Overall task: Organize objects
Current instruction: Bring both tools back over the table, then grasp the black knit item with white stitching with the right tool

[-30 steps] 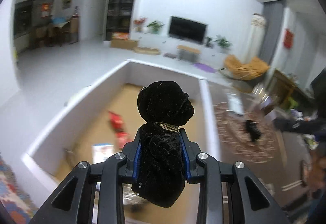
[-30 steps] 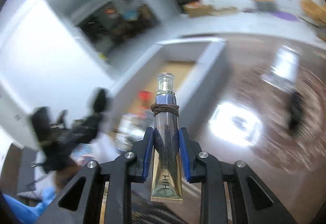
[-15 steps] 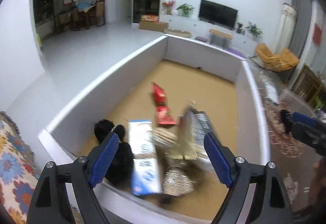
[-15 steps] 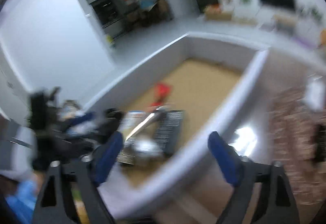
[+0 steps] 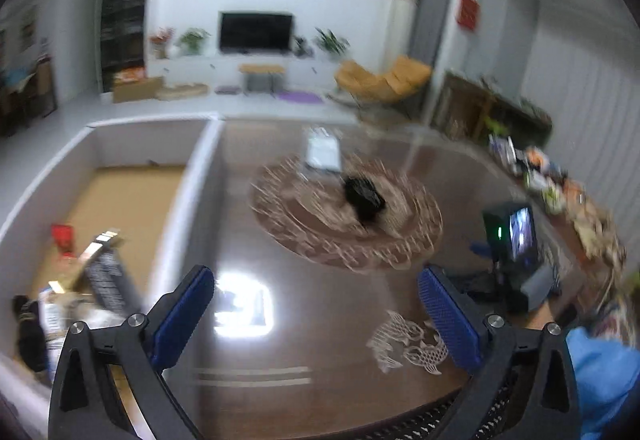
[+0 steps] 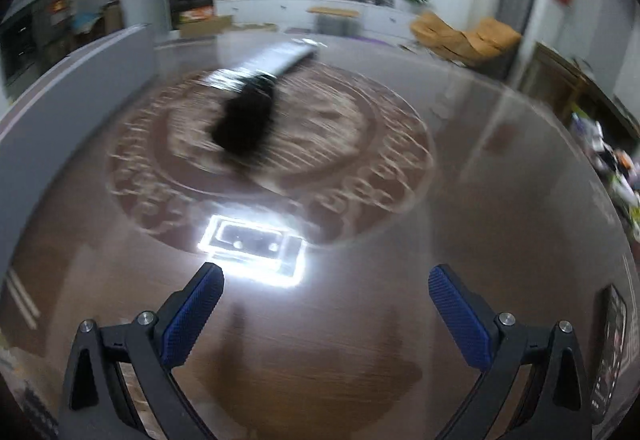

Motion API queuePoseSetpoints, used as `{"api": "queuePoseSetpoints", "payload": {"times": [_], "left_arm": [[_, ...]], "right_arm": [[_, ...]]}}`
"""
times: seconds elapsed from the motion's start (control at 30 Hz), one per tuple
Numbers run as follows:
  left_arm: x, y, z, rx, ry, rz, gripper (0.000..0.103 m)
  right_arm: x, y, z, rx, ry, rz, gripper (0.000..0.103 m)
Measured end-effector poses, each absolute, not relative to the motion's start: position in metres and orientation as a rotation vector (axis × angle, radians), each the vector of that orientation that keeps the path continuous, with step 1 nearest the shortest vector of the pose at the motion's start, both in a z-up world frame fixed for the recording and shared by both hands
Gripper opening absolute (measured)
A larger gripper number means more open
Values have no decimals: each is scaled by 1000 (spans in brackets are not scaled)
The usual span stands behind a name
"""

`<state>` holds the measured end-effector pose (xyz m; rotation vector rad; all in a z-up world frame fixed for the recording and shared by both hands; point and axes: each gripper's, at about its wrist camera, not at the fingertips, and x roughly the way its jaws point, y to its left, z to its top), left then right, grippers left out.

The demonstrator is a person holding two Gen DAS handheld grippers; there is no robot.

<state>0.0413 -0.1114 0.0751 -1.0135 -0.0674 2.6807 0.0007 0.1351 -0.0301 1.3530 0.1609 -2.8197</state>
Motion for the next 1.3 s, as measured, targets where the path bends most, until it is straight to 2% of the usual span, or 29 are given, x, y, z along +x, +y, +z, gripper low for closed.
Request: {"api": "queuePoseSetpoints", "payload": {"times": [0.17,0.43,0.6,0.7,1.1,1.3], "left_arm": [[-4,-77,4,-1239,-20,2629,103],[-58,-79,-49,-1371,5,2702,103],[-84,-91,-60,-1458,-25,2678,103],[-88,-91,-62,-1478,54,2703,103],[-86,-91,-63,-1420,53,2723,103],[-85,-92,-63,-1419,53,2722,103]], "right_arm": [[-6,140,-38,1414,69,-2803,102],[-12,134,-41,1433,36,-2779,103],[-13,134,-41,1432,37,-2779,103],[-12,134,-41,1432,38,-2779,103],[-11,131,-41,1435,42,-2780,103],[-50,83,-43,1361,163,-2622,103]]}}
